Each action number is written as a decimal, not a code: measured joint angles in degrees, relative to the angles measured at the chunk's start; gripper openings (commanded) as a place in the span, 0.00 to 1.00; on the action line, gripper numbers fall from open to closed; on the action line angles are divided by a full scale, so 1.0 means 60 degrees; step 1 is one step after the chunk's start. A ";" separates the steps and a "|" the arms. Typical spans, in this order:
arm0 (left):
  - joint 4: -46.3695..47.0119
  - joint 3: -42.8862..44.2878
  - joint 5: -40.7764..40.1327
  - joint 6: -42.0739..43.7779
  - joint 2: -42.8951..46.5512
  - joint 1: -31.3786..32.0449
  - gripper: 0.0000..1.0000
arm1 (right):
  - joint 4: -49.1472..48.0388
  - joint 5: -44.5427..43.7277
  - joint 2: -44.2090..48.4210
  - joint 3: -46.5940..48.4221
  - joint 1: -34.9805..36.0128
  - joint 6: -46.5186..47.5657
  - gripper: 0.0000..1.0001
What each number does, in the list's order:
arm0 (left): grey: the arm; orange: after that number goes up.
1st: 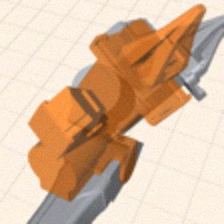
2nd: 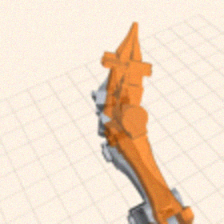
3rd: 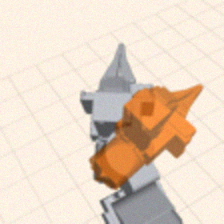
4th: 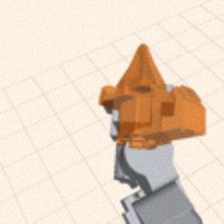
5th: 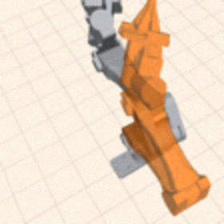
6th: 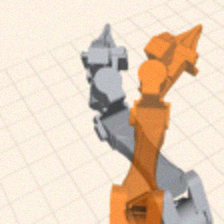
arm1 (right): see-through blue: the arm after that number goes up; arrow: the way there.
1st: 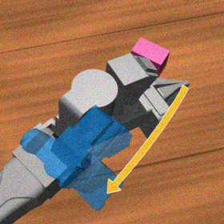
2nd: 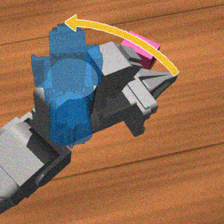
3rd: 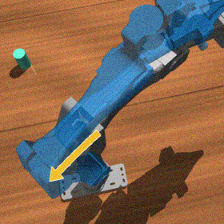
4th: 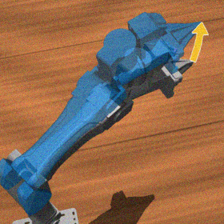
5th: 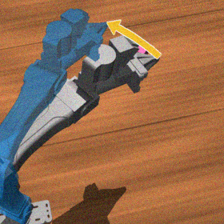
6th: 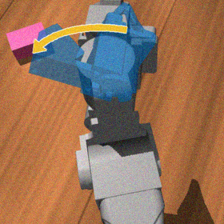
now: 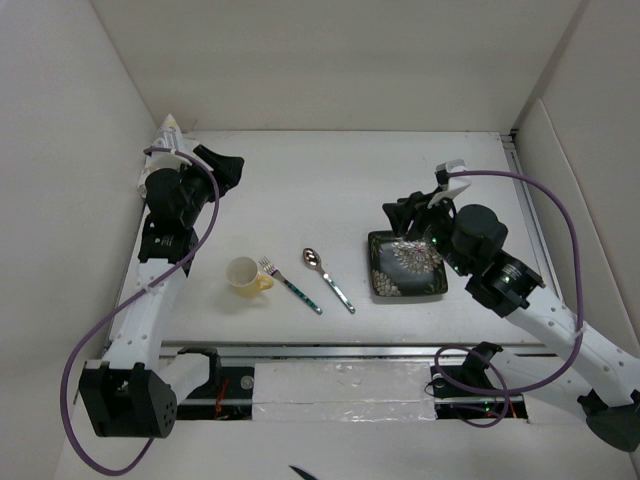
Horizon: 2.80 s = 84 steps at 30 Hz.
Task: Set the dinner table for one person
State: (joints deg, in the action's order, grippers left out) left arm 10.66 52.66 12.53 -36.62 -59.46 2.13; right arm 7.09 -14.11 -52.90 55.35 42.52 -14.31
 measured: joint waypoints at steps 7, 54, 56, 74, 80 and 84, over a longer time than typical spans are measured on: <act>-0.1341 0.1770 -0.1249 0.0284 -0.1985 -0.0004 0.08 | -0.0605 0.0175 0.0991 -0.1202 0.0036 -0.0036 0.00; -0.3592 1.2892 -0.6754 0.5672 -1.4389 -0.1319 0.00 | -0.3049 0.1767 -0.2572 -0.2550 0.0805 -0.0073 0.61; -0.3490 1.2892 -0.6535 0.5588 -1.4375 -0.1333 0.00 | -0.3056 0.1734 -0.2572 -0.2488 0.0816 -0.0069 0.59; -0.2240 1.3730 -0.1413 0.4998 -1.0342 0.3315 0.00 | -0.2725 -0.0335 -0.1599 -0.1333 0.0863 0.0484 0.34; -0.1406 1.3657 -0.0066 0.4758 -0.9730 0.2783 0.00 | -0.2503 -0.1020 -0.0863 -0.1177 0.0444 0.0656 0.21; -0.1147 1.2601 0.0197 0.4685 -0.9766 0.2014 0.00 | -0.2426 -0.1078 -0.0976 -0.1195 -0.0335 0.0597 0.14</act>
State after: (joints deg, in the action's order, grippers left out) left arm 3.77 128.27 13.72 -8.51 -118.06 14.22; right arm -7.46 -20.58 -58.76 48.18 40.51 -10.72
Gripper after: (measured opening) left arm 0.006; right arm 0.170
